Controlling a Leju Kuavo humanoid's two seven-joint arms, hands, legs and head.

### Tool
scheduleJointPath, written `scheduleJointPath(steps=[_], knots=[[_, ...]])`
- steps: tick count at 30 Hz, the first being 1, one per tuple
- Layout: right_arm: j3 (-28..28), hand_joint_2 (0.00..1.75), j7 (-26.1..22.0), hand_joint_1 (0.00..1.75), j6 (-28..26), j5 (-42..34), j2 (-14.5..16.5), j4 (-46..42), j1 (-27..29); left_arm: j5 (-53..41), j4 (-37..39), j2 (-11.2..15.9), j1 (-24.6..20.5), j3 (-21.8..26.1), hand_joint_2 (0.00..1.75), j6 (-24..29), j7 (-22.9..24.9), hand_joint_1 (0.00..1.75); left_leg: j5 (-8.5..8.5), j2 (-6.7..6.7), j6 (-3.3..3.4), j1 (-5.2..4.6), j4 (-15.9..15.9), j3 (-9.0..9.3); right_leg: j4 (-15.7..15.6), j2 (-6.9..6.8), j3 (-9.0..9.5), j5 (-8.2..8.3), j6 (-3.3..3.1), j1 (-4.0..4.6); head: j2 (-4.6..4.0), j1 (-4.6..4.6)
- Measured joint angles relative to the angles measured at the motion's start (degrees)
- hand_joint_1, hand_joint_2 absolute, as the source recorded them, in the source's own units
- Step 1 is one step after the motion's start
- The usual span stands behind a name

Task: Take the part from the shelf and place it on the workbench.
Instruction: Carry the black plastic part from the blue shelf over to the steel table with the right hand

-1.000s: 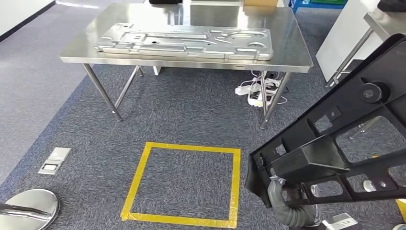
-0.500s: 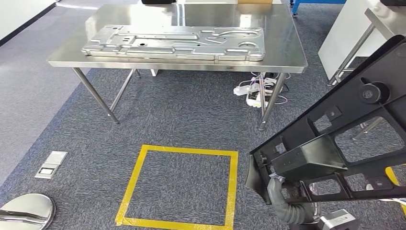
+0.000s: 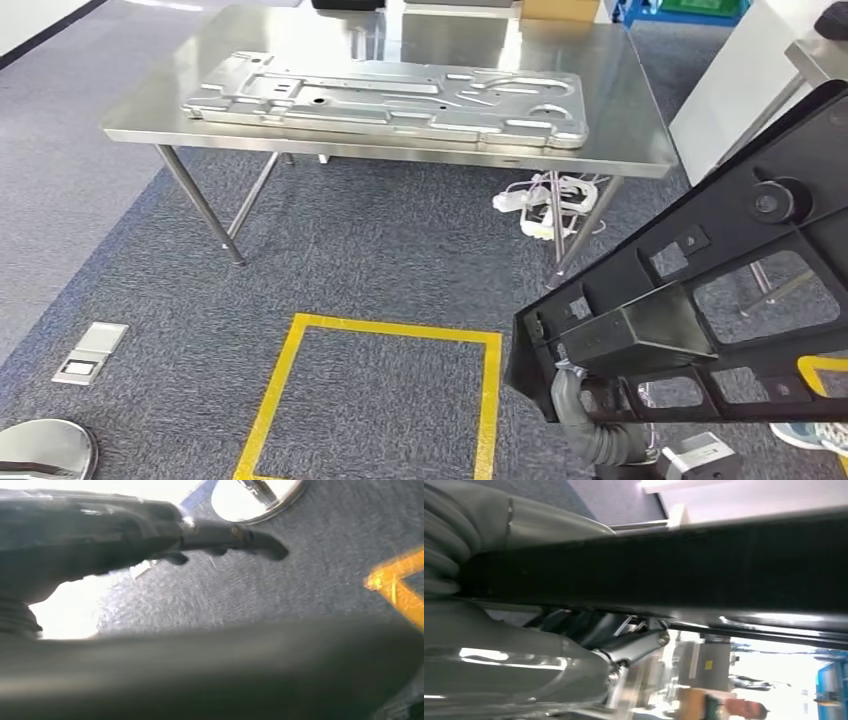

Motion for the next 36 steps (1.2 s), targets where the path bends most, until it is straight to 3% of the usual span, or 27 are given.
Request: scheduleJointPath(steps=[1,3,5,6,7,9,10,11,12,14,17,26,36], knots=[[0.00,1.75,0.01,1.75,0.01,0.01,0.00,0.01,-0.09,0.00,0.00,0.01,-0.11,0.00,1.75,0.03,-0.01,0.00,-0.38,-0.07,0.45,-0.06,-0.19,0.74,2.66,0.02,-1.39,-0.61,-0.07,0.10,0.00,0.05],[0.01,1.75,0.02,1.75,0.02,0.04,0.00,0.03,-0.16,0.00,0.00,-0.03,-0.22,-0.01,1.75,0.03,-0.01,0.00,-1.30,-0.17,1.12,-0.49,-0.29,1.74,8.87,0.06,-5.99,-3.66,-0.46,0.69,0.00,0.09],[0.01,1.75,0.02,1.75,0.02,0.06,0.00,0.05,-0.02,0.00,0.00,-0.05,-0.09,-0.01,1.75,0.01,0.00,0.00,-2.29,-0.28,1.56,-1.08,-0.29,2.77,11.73,0.09,-9.85,-6.20,-1.07,1.49,0.00,0.09],[0.00,1.75,-0.01,1.75,-0.01,0.08,0.00,0.05,0.03,0.00,0.00,-0.05,-0.02,-0.01,1.75,-0.01,0.01,0.00,-2.83,-0.33,1.79,-1.47,-0.30,3.48,10.76,0.12,-10.71,-5.68,-1.66,1.97,0.00,0.10],[-0.03,1.75,-0.11,1.75,-0.08,0.18,0.00,0.04,0.07,0.00,0.00,-0.05,0.00,-0.01,1.75,-0.02,0.02,0.00,-3.36,-0.37,2.03,-1.90,-0.31,4.24,8.37,0.19,-10.88,-3.67,-2.47,2.53,0.00,0.10],[-0.26,1.75,-0.58,1.75,-0.43,0.62,-0.01,-0.12,0.22,0.01,0.02,-0.20,-0.04,-0.01,1.75,-0.07,0.02,0.00,-4.40,-0.49,2.39,-2.51,-0.46,5.60,3.67,0.91,-10.90,2.23,-4.72,3.75,0.00,-0.07],[-0.49,1.75,-0.90,1.75,-0.79,1.06,-0.01,-0.35,0.33,0.01,0.03,-0.30,-0.12,-0.01,1.75,-0.08,0.01,0.00,-4.77,-0.61,2.33,-2.59,-0.55,5.96,2.09,1.31,-10.91,4.13,-5.71,4.23,0.00,-0.18],[-0.79,1.75,-1.22,1.75,-1.22,1.60,-0.04,-0.77,0.45,0.02,0.05,-0.42,-0.17,-0.01,1.75,-0.14,-0.01,0.00,-4.98,-0.74,2.16,-2.52,-0.68,6.33,1.29,1.66,-10.92,5.31,-6.28,4.53,0.00,-0.31],[-1.19,1.75,-1.51,1.75,-1.72,2.17,-0.09,-1.31,0.51,0.03,0.07,-0.53,-0.21,0.00,1.75,-0.17,-0.04,0.00,-4.94,-0.90,1.93,-2.48,-0.79,6.63,0.73,1.72,-10.66,5.40,-6.22,4.65,0.00,-0.39],[-2.20,1.75,-2.02,1.75,-2.55,3.20,-0.26,-2.70,0.53,0.14,0.07,-0.66,-0.22,0.01,1.75,-0.23,-0.23,0.00,-4.78,-0.99,1.76,-2.39,-1.46,7.53,-0.89,1.68,-9.52,6.39,-5.45,4.68,0.00,-0.31],[-4.09,1.75,-2.43,1.75,-3.24,4.29,-0.73,-4.67,0.67,0.32,0.07,-0.68,-0.37,0.02,1.75,-0.19,-0.63,0.00,-5.10,-1.00,1.82,-2.47,-2.97,8.57,-1.94,1.65,-8.69,6.13,-4.73,4.54,0.00,-0.27],[-12.98,1.75,-3.02,1.75,-3.08,6.01,-3.61,-10.34,2.01,1.09,0.07,-0.54,-0.21,0.09,1.75,-0.09,-1.04,0.00,-5.47,-1.01,1.83,-2.77,-4.51,9.42,-2.55,1.63,-8.32,5.69,-4.71,4.23,0.00,-0.26],[-18.54,1.75,-4.08,1.75,-2.91,5.32,-4.59,-12.70,2.70,1.28,0.07,-0.54,-0.20,0.18,1.75,-0.09,-1.51,0.00,-5.46,-1.01,1.83,-2.79,-4.55,9.70,-2.55,1.62,-8.05,5.67,-4.72,4.21,0.00,-0.26]])
